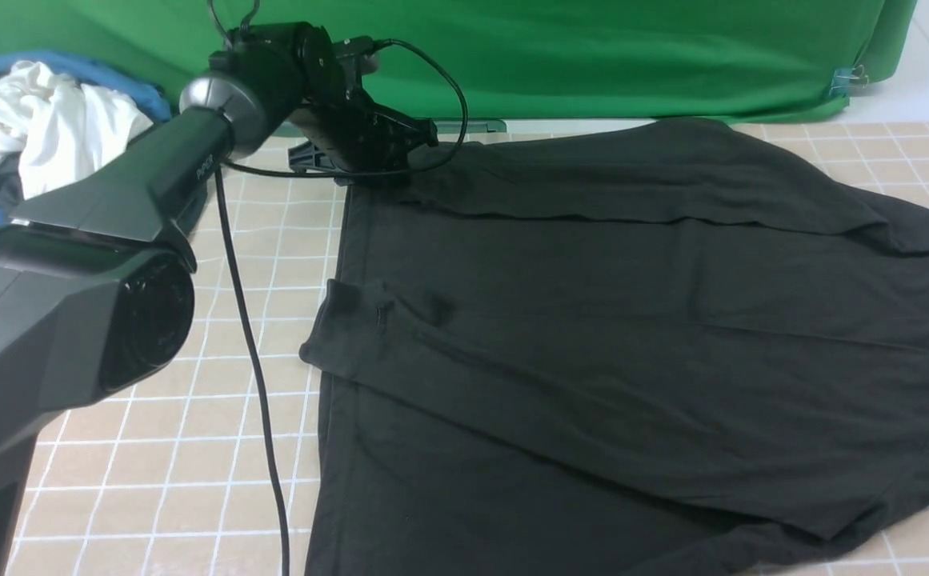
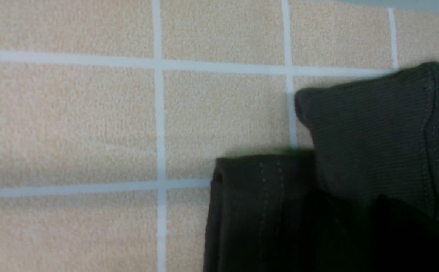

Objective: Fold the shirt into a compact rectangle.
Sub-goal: 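Grab the top left corner of the dark shirt with the left gripper, then fold the left side of the dark shirt inward over its body with the left gripper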

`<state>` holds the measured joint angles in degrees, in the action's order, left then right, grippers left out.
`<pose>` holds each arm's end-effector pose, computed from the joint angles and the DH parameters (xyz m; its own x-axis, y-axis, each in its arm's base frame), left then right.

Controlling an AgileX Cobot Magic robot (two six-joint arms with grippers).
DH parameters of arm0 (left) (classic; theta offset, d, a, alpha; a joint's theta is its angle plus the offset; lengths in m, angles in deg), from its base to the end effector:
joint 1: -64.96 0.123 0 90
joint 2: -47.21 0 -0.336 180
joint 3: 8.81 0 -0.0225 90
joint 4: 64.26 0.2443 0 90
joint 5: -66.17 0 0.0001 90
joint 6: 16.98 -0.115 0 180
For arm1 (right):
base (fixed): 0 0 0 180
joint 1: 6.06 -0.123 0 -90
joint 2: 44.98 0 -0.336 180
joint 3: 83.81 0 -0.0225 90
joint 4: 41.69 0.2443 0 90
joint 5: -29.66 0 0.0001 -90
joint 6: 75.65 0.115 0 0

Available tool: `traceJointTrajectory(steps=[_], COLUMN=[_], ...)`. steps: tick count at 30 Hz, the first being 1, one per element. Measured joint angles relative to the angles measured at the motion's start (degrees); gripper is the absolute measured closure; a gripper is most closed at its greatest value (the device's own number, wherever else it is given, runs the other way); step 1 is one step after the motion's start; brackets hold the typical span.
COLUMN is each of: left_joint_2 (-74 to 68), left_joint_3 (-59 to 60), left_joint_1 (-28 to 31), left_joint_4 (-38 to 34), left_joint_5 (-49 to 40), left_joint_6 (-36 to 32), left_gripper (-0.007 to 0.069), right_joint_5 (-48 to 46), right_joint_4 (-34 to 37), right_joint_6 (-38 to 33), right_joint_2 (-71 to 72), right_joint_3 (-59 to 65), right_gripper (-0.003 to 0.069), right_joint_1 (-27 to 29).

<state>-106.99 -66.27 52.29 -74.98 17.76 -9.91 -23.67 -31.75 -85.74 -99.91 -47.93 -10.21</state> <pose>0.5951 -0.1502 0.1700 -0.8440 -0.0598 -0.5329 0.0910 0.9634 -0.2522 0.1174 0.0245 0.3252 -0.7910 -0.1287 -0.5982 -0.2107 0.9751 0.0689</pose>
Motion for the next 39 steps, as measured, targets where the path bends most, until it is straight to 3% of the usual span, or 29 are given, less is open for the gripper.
traceJointTrajectory(steps=[3,7,14,20,24,34,39], left_joint_2=[0.13,2.63,11.78,19.04,25.34,41.5,43.3], left_joint_3=[-1.07,-4.04,-8.53,-7.36,0.39,32.72,40.09], left_joint_1=[0.12,-0.05,-0.41,-0.65,-1.84,-3.36,-2.85], left_joint_4=[-4.16,-7.07,-11.46,-15.21,-16.54,-10.21,-10.21], left_joint_5=[-2.24,-6.09,-19.63,-21.17,-21.12,-21.1,-21.72], left_joint_6=[0.97,1.9,10.85,18.11,18.47,19.14,20.2], left_gripper=[0.0589,0.0595,0.0595,0.0595,0.0595,0.0594,0.0594], right_joint_5=[0.0,0.0,0.28,-0.34,-0.35,-0.25,-0.25], right_joint_4=[0.0,0.0,0.0,-0.17,-0.98,-1.35,-1.35], right_joint_6=[0.0,0.0,0.05,0.05,-0.01,-0.01,-0.01], right_joint_2=[0.0,0.0,0.0,0.0,0.0,0.0,0.0], right_joint_3=[0.0,0.0,0.0,0.0,0.0,0.0,0.0], right_gripper=[0.054,0.0538,0.0536,0.0556,0.0626,0.0629,0.0629], right_joint_1=[0.0,0.0,0.0,0.0,0.0,0.0,0.0])
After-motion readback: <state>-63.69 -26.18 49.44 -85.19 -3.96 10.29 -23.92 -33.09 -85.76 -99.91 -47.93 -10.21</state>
